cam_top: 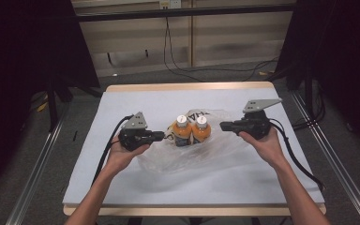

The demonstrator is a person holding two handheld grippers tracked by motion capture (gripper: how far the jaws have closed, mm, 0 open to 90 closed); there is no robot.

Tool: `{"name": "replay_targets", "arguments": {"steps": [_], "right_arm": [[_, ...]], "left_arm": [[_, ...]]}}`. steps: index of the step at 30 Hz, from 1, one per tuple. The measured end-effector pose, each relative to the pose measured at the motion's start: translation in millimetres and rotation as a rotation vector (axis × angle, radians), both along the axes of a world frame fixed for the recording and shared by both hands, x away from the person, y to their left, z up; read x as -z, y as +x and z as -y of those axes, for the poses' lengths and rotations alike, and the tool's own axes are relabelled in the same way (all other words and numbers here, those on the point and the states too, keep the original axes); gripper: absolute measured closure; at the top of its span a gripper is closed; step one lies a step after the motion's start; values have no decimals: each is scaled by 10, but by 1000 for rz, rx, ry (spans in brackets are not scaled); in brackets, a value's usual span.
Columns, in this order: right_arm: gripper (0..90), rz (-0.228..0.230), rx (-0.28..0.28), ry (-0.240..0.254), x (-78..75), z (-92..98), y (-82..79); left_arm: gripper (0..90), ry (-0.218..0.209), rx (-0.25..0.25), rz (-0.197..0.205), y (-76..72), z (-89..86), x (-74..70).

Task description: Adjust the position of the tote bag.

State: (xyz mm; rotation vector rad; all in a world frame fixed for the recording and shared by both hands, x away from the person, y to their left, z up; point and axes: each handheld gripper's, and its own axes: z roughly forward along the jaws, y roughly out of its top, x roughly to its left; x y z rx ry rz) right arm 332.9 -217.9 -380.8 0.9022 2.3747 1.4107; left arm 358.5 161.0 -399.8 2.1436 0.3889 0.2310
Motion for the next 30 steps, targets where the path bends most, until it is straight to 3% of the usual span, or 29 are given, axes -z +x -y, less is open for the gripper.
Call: {"name": "replay_targets", "arguments": {"steps": [6,10,13,15,17,20,26,30], "right_arm": [[900,-47,-20,-48,63,-144,164],[900,-79,-29,-90,130,-242,247],[900,-79,-19,-129,168,-302,304],[900,-97,-31,-131,192,-314,362],[900,-122,-47,-167,245,-353,421],[900,-152,-73,-228,346,-430,484],[900,-208,-76,-323,579,-530,582],[900,-221,-60,-325,653,-546,632]], "left_arm": [[888,49,50,-10,21,162,34],[887,89,51,-29,64,258,144],[892,101,55,-40,91,292,193],[892,97,53,-53,120,294,220],[894,94,50,-58,141,311,258],[895,144,63,-54,160,353,304],[898,223,65,-91,226,382,441],[888,267,83,-106,266,418,523]]}}
